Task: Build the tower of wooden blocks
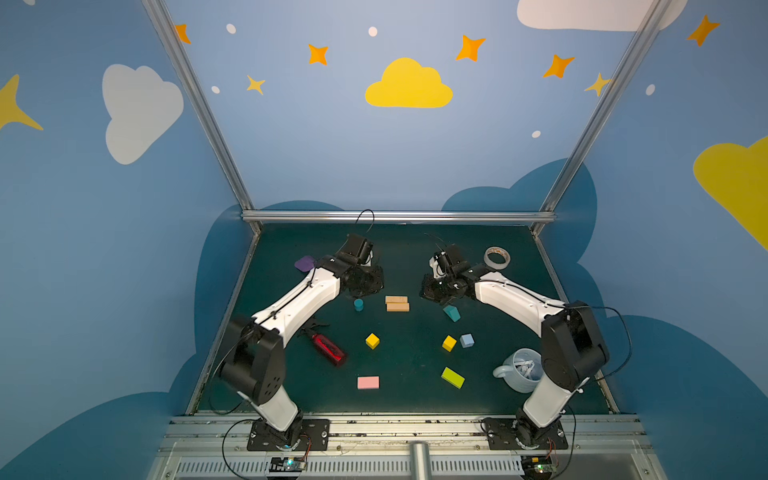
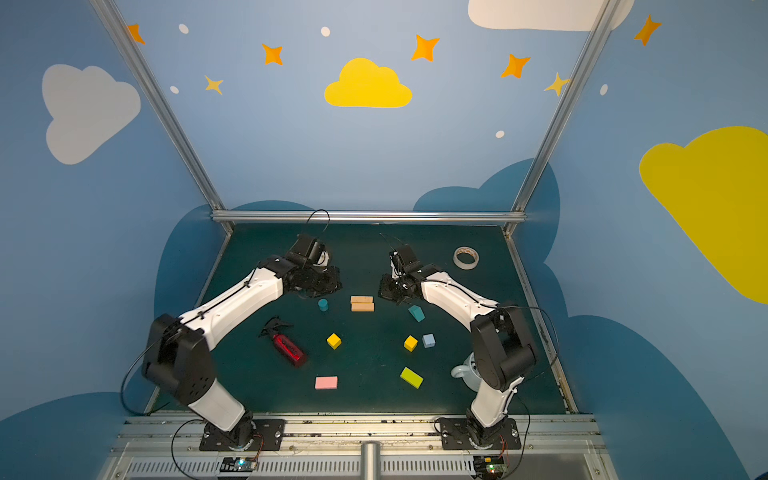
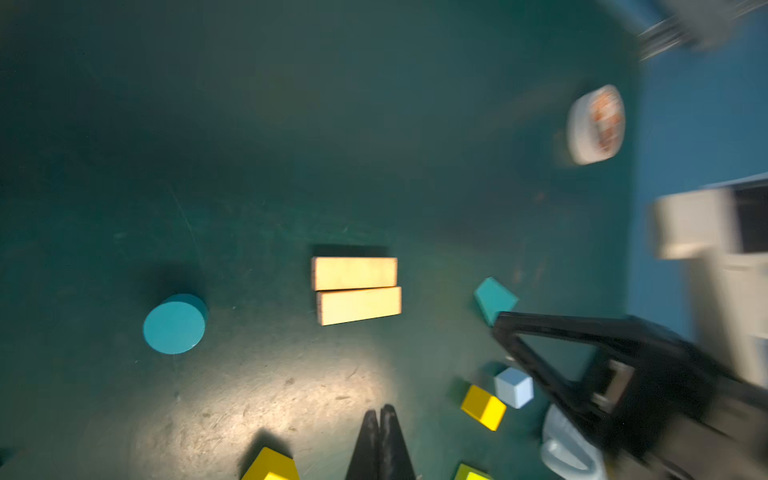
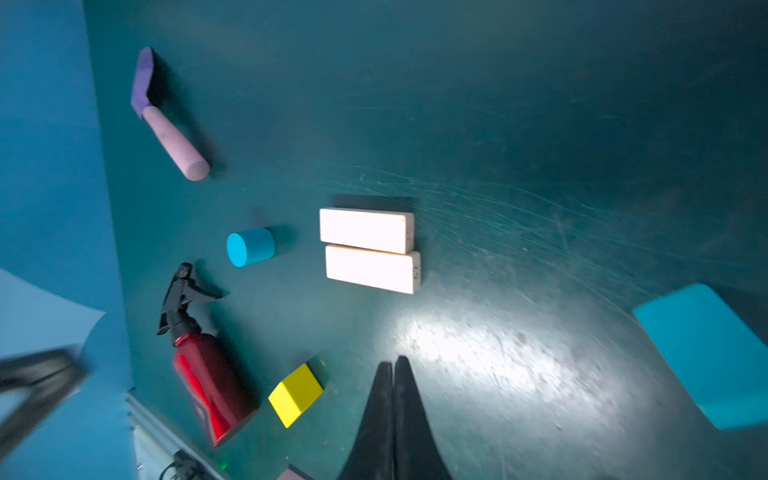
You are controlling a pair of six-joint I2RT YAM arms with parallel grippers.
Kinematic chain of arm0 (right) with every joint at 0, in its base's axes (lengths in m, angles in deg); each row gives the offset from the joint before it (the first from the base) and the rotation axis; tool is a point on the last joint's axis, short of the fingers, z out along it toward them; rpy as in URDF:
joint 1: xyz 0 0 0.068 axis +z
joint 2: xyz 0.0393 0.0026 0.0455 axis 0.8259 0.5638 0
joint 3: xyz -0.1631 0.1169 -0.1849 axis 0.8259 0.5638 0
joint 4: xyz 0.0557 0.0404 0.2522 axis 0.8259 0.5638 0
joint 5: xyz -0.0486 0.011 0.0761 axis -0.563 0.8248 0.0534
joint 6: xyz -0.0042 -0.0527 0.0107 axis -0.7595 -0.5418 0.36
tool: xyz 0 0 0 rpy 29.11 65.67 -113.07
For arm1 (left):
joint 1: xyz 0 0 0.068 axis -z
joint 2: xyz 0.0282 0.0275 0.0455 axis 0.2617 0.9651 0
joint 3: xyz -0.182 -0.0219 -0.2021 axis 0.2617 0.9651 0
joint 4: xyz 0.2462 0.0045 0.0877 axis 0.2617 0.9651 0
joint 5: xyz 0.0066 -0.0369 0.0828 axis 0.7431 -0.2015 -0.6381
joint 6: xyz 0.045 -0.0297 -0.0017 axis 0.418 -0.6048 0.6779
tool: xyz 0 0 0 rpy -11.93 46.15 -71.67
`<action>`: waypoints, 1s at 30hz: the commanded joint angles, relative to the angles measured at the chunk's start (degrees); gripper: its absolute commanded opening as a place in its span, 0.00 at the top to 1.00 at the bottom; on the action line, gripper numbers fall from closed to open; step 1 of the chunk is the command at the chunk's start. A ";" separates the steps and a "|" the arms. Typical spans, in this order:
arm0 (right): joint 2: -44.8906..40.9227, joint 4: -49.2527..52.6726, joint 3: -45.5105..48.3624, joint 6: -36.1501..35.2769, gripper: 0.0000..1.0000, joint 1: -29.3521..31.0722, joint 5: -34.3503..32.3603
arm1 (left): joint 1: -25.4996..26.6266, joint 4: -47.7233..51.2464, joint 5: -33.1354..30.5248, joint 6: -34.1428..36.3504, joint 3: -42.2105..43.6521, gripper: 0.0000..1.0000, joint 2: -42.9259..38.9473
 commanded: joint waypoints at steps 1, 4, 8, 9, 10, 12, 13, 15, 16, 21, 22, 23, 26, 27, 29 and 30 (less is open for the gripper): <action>3.46 -4.17 0.37 0.01 1.00 -1.61 5.60 | -0.85 5.81 0.64 0.20 -4.86 0.96 6.44; 5.60 -5.53 0.17 0.39 1.00 -2.59 7.05 | -1.78 5.79 0.50 -0.47 -6.87 0.96 10.11; 8.80 -6.22 -1.06 0.68 1.00 -3.40 8.88 | -2.53 5.79 0.16 -1.04 -8.87 0.96 13.86; 9.61 -6.34 -1.42 0.70 1.00 -3.61 9.31 | -2.62 5.80 0.16 -1.11 -9.39 0.96 14.75; 10.41 -6.29 -1.82 0.70 1.00 -3.72 9.70 | -2.67 5.84 -0.12 -1.32 -10.02 0.96 15.71; 11.63 -6.52 -2.57 0.71 1.00 -3.83 10.01 | -2.98 5.80 -0.15 -1.64 -11.03 0.96 17.56; 12.30 -6.44 -2.99 0.70 1.00 -3.89 10.10 | -3.12 5.95 -0.39 -1.62 -11.59 0.96 18.44; 13.39 -6.41 -3.70 0.70 1.00 -4.00 10.45 | -3.58 6.67 -0.59 -1.18 -12.71 0.96 19.91; 13.97 -6.31 -4.08 0.72 1.00 -4.01 10.52 | -3.86 7.17 -0.54 -0.96 -13.16 0.96 20.64; 15.84 -6.76 -5.12 1.23 1.00 -4.01 11.36 | -4.48 6.86 0.48 -1.19 -13.80 0.96 23.01; 16.14 -6.85 -5.36 1.18 1.00 -4.01 11.43 | -4.52 6.76 0.71 -1.58 -13.87 0.96 23.52; 16.52 -6.91 -5.60 1.30 1.00 -4.01 11.55 | -4.54 6.62 1.21 -1.72 -14.02 0.96 24.08; 17.41 -6.94 -6.38 1.40 1.00 -3.94 12.76 | -4.50 5.91 2.63 -2.33 -14.18 0.96 25.12; 17.69 -6.91 -6.52 1.49 1.00 -3.98 12.75 | -4.52 5.73 2.89 -2.43 -14.18 0.96 25.33; 17.91 -6.90 -6.52 1.60 1.00 -4.01 12.48 | -4.53 5.54 3.28 -2.60 -14.21 0.96 25.40; 18.01 -6.89 -6.58 1.58 1.00 -3.99 12.53 | -4.56 5.53 3.39 -2.61 -14.18 0.96 25.37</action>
